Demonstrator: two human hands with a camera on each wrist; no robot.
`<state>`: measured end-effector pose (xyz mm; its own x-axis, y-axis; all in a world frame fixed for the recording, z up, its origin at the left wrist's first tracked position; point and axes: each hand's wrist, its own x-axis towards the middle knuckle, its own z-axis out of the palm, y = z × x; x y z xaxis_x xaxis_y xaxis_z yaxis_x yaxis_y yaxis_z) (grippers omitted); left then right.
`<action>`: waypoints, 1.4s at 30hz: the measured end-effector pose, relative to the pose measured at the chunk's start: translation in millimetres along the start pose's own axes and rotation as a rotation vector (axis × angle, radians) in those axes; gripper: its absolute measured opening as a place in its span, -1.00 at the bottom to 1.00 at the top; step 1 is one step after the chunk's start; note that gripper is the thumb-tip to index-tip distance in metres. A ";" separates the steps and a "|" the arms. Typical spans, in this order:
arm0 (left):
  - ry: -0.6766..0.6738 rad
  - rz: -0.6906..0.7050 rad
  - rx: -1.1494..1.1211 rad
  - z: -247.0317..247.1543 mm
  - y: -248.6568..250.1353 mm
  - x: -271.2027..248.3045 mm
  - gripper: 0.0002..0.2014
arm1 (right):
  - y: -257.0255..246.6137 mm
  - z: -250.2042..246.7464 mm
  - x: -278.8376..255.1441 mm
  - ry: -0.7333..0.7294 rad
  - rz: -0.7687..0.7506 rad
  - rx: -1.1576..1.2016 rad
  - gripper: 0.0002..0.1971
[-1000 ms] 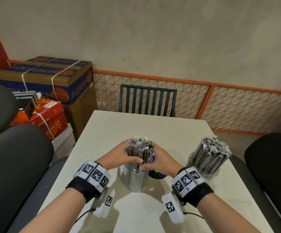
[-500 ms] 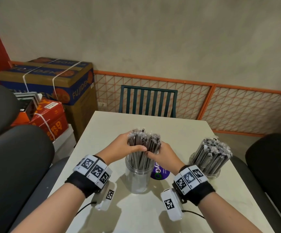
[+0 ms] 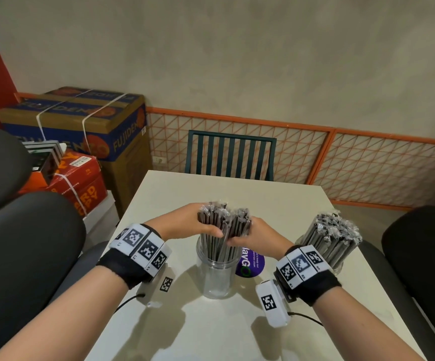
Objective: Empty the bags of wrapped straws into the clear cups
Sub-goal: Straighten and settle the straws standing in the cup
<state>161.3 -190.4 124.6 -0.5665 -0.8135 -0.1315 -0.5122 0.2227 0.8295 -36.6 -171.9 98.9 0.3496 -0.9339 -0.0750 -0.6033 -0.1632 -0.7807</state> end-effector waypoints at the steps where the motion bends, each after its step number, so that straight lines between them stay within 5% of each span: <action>1: -0.021 -0.029 -0.001 0.6 -3.2 1.4 -0.53 | 0.7 1.3 0.2 -0.011 0.007 -0.002 -0.55; 7: -0.047 -0.084 0.066 11.1 -21.4 0.9 -0.04 | 10.0 13.9 -4.9 -0.044 0.000 0.012 -0.21; 15: 0.129 -0.006 -0.167 40.6 -25.8 -10.5 -0.37 | 21.7 37.6 -11.9 0.029 -0.004 0.158 -0.12; 23: 0.399 0.115 -0.174 45.6 -14.4 -5.0 -0.56 | 3.8 32.8 -7.7 0.209 -0.066 0.185 -0.42; 42: 0.320 0.073 -0.202 51.9 -35.3 -12.5 -0.27 | 16.2 36.6 -20.4 0.126 0.021 0.187 -0.30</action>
<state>152.9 -160.2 68.8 -0.3501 -0.9332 0.0811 -0.3225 0.2013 0.9249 -27.2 -143.8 65.1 0.2391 -0.9707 -0.0236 -0.4622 -0.0924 -0.8819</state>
